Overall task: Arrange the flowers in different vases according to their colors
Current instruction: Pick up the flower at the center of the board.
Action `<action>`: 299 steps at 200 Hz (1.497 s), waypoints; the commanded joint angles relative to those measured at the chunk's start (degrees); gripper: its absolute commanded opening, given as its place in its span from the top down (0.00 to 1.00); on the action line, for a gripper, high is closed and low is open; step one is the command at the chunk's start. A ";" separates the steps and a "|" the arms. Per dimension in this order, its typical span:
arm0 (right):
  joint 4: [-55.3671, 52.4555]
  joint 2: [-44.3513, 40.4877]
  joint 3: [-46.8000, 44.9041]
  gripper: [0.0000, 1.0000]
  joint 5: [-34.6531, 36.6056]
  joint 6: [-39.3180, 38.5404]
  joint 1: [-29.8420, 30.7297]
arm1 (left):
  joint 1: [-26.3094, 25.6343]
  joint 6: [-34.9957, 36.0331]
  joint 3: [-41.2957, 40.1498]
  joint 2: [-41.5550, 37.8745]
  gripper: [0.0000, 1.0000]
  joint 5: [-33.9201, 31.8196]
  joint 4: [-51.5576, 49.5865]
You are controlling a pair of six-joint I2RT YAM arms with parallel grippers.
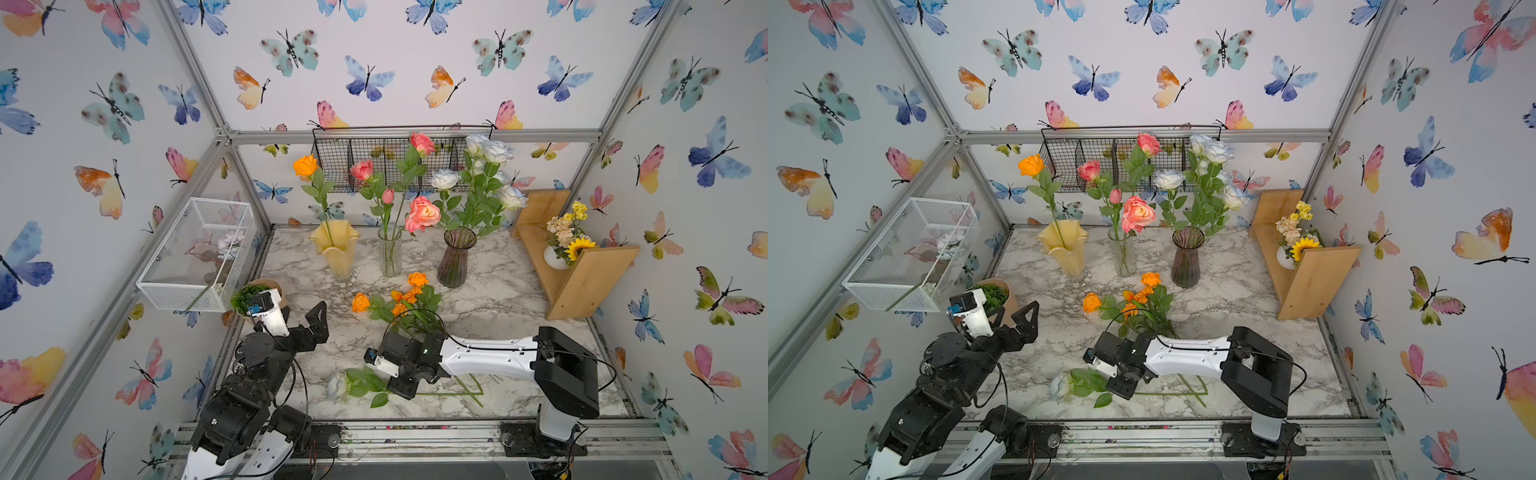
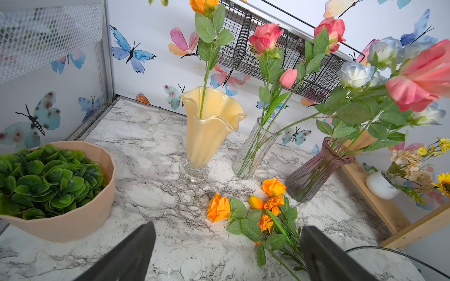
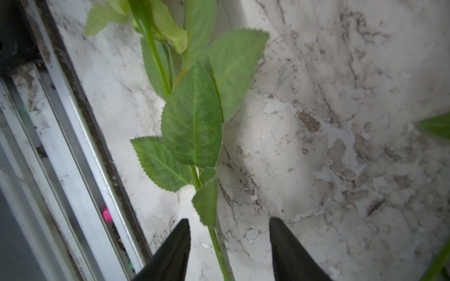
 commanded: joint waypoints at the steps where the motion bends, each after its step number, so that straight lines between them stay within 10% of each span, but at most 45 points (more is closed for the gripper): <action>1: 0.83 1.21 0.76 0.47 0.02 -0.34 1.05 | 0.43 -0.12 0.09 0.45 0.01 -0.58 -0.15; 99: 1.74 5.37 0.59 0.63 -0.51 -1.04 2.04 | 1.44 0.06 0.09 1.20 0.01 0.16 0.02; 181: 1.88 5.88 2.26 0.97 1.60 -5.48 2.04 | 2.69 0.13 0.03 1.11 0.01 0.47 0.11; 299: 26.63 -7.14 4.98 0.97 -11.81 -2.21 -15.37 | 4.32 0.24 -0.04 -0.08 0.01 0.66 0.29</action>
